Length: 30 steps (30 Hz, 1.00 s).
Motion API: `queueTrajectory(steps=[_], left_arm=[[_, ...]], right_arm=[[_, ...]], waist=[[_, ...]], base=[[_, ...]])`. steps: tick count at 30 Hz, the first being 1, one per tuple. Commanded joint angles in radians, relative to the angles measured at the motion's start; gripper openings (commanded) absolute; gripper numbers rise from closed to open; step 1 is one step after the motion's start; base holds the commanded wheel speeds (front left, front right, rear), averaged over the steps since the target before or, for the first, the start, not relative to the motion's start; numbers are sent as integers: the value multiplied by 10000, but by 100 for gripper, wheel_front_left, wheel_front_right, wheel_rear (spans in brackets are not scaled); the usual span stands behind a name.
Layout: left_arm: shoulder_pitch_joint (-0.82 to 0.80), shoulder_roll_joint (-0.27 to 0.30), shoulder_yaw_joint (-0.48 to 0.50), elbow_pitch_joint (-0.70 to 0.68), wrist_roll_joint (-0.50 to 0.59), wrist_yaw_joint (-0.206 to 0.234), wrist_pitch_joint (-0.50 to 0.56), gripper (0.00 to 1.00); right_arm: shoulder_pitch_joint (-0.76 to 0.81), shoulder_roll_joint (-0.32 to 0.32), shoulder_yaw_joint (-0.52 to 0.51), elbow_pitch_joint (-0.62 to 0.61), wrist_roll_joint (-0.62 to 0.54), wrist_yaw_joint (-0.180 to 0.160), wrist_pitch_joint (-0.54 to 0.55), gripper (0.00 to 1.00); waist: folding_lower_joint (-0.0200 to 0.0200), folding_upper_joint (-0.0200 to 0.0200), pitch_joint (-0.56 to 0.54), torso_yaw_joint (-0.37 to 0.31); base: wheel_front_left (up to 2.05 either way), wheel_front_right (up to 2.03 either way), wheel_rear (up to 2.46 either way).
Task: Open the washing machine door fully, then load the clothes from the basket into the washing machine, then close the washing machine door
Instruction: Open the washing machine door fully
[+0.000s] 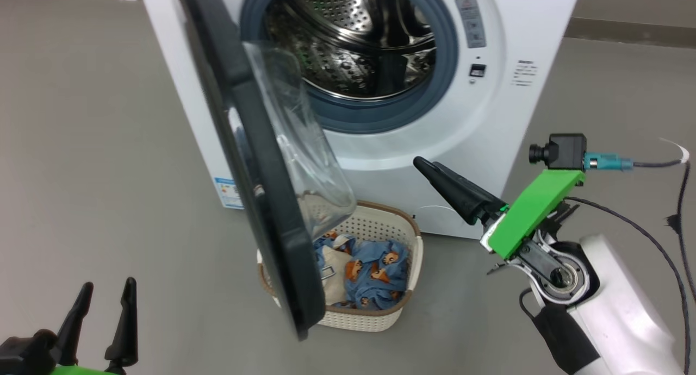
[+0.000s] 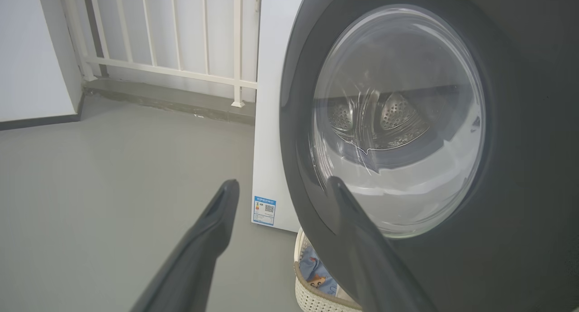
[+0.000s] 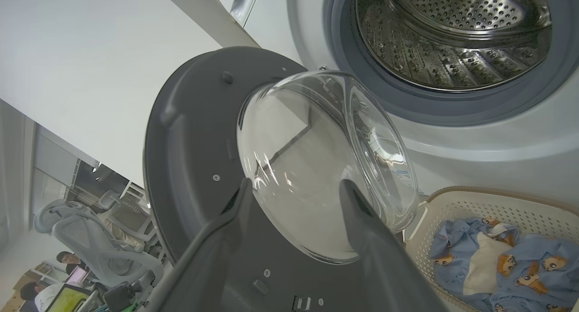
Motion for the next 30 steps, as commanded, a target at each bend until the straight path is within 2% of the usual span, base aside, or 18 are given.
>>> queueTrajectory(steps=[1, 11, 19, 25, 30], left_arm=[[-185, 215, 436, -293, 81, -15, -65, 100], [0, 47, 610, -573, 181, -15, -65, 100], [163, -67, 736, -762, 233, -15, -65, 100], [271, -102, 763, -842, 253, -15, -65, 100], [293, -131, 755, -888, 269, -15, -65, 100]], right_arm=[[98, -5, 232, -355, -180, 17, -220, 100], [997, -425, 462, -1020, -1402, 17, -2210, 100], [2033, -913, 414, -1782, -2998, 17, -3633, 100], [2798, -939, 214, -2036, -4134, 17, -4287, 100], [3497, -706, -219, -2027, -4842, 17, -4972, 100]], waist=[[0, 0, 0, -383], [0, 0, -19, -1105], [0, 0, 1, -1451], [0, 0, 1, -1660], [0, 0, -7, -1779]], base=[[0, 0, 0], [0, 0, 0], [0, 0, 0], [0, 0, 0], [0, 0, 0]])
